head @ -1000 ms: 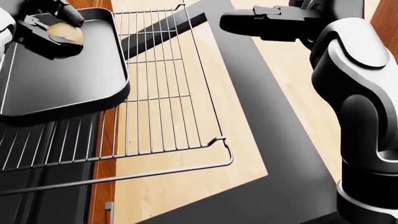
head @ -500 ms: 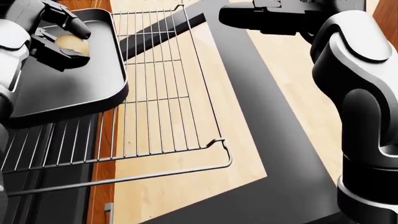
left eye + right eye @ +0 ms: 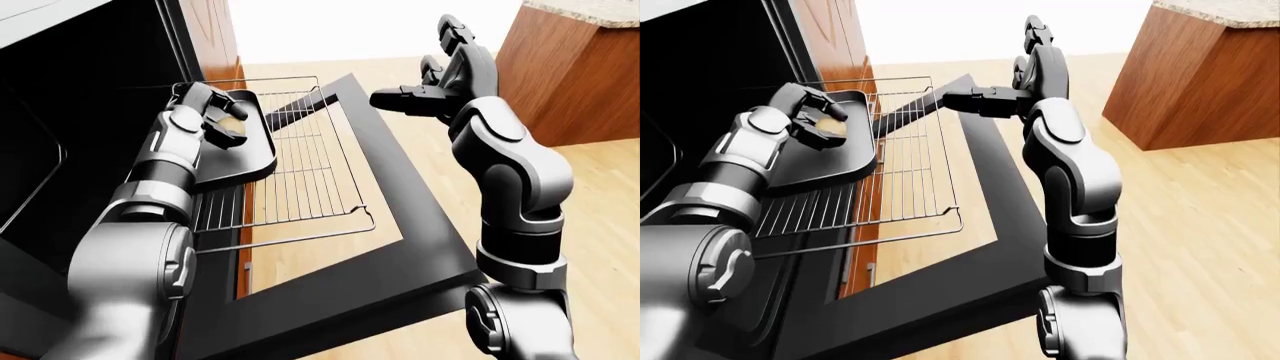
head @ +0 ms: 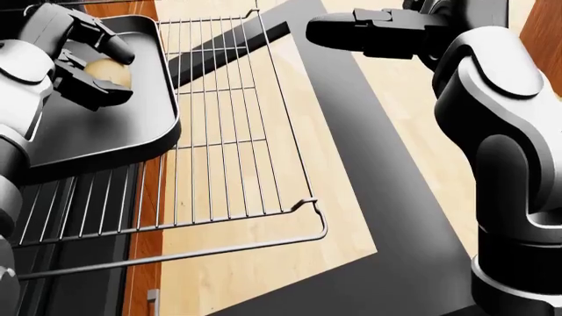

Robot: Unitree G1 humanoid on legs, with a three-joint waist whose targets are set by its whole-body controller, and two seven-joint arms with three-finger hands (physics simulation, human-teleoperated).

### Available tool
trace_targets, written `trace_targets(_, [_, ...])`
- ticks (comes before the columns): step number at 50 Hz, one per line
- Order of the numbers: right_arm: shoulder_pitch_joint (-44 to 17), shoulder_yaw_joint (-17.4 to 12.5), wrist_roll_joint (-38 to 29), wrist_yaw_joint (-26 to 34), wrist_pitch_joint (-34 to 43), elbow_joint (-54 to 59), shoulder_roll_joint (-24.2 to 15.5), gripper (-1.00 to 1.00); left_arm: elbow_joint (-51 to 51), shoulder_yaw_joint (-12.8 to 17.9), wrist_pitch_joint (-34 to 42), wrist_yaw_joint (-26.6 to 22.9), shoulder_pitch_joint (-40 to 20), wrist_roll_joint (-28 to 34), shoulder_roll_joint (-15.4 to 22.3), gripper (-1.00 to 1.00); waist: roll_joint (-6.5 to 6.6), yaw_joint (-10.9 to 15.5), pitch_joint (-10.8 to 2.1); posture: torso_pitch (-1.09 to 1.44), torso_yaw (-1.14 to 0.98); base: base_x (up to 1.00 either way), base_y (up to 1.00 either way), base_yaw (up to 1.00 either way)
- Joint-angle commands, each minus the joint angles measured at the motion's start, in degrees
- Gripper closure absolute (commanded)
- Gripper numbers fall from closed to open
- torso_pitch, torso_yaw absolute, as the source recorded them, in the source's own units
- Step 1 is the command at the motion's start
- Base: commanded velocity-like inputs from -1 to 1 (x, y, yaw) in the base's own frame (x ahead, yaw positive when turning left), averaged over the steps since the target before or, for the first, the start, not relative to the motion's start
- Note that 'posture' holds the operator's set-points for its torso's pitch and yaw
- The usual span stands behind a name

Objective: Place the potato on the rack of the oven.

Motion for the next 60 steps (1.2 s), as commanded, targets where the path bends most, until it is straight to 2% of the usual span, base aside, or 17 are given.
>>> trace_targets(1, [-2.37, -0.63, 0.12, -0.05, -1.31, -1.82, -0.68, -1.00, -2.59, 0.20, -1.53, 0.84, -2.45, 0.15, 0.80, 0.25, 0.22, 0.00, -1.91, 0.00, 0.00, 0.00, 0.00, 0.00])
trace_targets(3, [-2.68, -0.61, 0.18, -0.07, -1.16, -1.73, -0.84, -1.00, -2.64, 0.21, -1.40, 0.57, -2.43, 0.20, 0.77, 0.20, 0.23, -0.01, -1.93, 0.00, 0.00, 0.00, 0.00, 0.00])
trace_targets(6, [-2.82, -0.57, 0.16, 0.01, -1.36, -1.41, -0.92, -1.00, -2.61, 0.19, -1.23, 0.38, -2.61, 0.32, 0.75, -0.03, 0.26, 0.00, -1.89, 0.00, 0.00, 0.00, 0.00, 0.00])
trace_targets(15, [-2.86, -0.50, 0.30, -0.15, -1.40, -1.33, -0.87, -1.00, -2.66, 0.29, -1.04, 0.31, -2.25, 0.39, 0.85, -0.10, 0.24, -0.01, -1.85, 0.00, 0.00, 0.00, 0.00, 0.00])
trace_targets(16, [-2.84, -0.44, 0.24, -0.08, -1.61, -1.16, -0.84, -1.00, -2.64, 0.18, -0.94, 0.14, -2.23, 0.51, 0.84, -0.22, 0.25, -0.02, -1.86, 0.00, 0.00, 0.00, 0.00, 0.00])
trace_targets(17, [-2.62, -0.36, 0.15, -0.04, -1.94, -0.99, -0.70, -1.00, -2.65, 0.19, -1.21, 0.19, -2.08, 0.52, 0.86, -0.58, 0.26, -0.03, -1.87, 0.00, 0.00, 0.00, 0.00, 0.00])
trace_targets(18, [-2.31, -0.18, 0.07, -0.08, -2.13, -1.09, -0.44, -1.00, -2.68, 0.24, -1.08, 0.25, -2.03, 0.52, 0.90, -0.61, 0.26, -0.02, -1.86, 0.00, 0.00, 0.00, 0.00, 0.00])
trace_targets(22, [-2.13, -0.15, 0.05, -0.24, -1.92, -1.58, -0.14, -1.00, -2.98, 0.30, -0.97, 0.03, -1.78, 0.51, 1.18, -0.46, 0.33, -0.03, -1.92, 0.00, 0.00, 0.00, 0.00, 0.00])
trace_targets(24, [-1.93, -0.11, 0.00, -0.26, -1.97, -1.69, -0.06, -1.00, -3.05, 0.44, -0.99, 0.11, -1.70, 0.34, 1.17, -0.47, 0.37, -0.02, -1.94, 0.00, 0.00, 0.00, 0.00, 0.00])
trace_targets(27, [-2.06, -0.03, -0.06, -0.23, -2.06, -1.41, 0.08, -1.00, -3.35, 0.59, -1.08, 0.23, -1.90, 0.01, 1.22, -0.58, 0.42, 0.00, -1.91, 0.00, 0.00, 0.00, 0.00, 0.00])
trace_targets(28, [-2.23, -0.02, -0.07, -0.25, -2.00, -1.35, 0.09, -1.00, -3.43, 0.45, -1.19, 0.32, -1.89, 0.13, 1.31, -0.70, 0.42, 0.00, -1.91, 0.00, 0.00, 0.00, 0.00, 0.00])
trace_targets(35, [-2.89, -0.27, 0.18, -0.22, -1.62, -1.24, -0.13, -1.00, -4.21, 0.52, -1.06, -0.29, -3.03, -0.28, 1.61, -0.75, 0.36, -0.02, -1.89, 0.00, 0.00, 0.00, 0.00, 0.00])
trace_targets(41, [-4.66, 0.38, -0.44, 0.49, -2.64, 1.66, -0.58, -1.00, -5.10, 1.45, -0.30, -2.23, -3.64, -2.47, 1.46, -0.88, 0.39, 0.03, -1.80, 0.00, 0.00, 0.00, 0.00, 0.00])
trace_targets(43, [-6.56, 0.59, -1.26, 1.23, -3.39, 4.64, -0.94, -1.00, -5.62, 2.29, 0.05, -2.55, -3.75, -4.11, 1.29, -1.00, 0.45, -0.02, -1.75, 0.00, 0.00, 0.00, 0.00, 0.00])
trace_targets(48, [-11.97, 0.89, -3.06, 3.08, -4.61, 11.74, -2.15, -1.00, -6.70, 2.37, 0.46, -2.59, -3.93, -6.42, 1.21, -1.00, 0.59, -0.13, -1.86, 0.00, 0.00, 0.00, 0.00, 0.00])
trace_targets(51, [-15.16, 1.13, -4.19, 3.83, -4.83, 15.58, -2.35, -1.00, -8.27, 3.53, 1.50, -2.26, -4.42, -9.24, 0.86, -1.00, 0.65, -0.16, -1.78, 0.00, 0.00, 0.00, 0.00, 0.00])
trace_targets(60, [-26.53, 1.82, -7.91, 6.31, -2.70, 25.48, -3.02, -1.00, -19.84, 4.43, 7.90, -2.19, -4.36, -17.27, -0.54, -1.00, 0.76, -0.26, -1.29, 0.00, 0.00, 0.00, 0.00, 0.00])
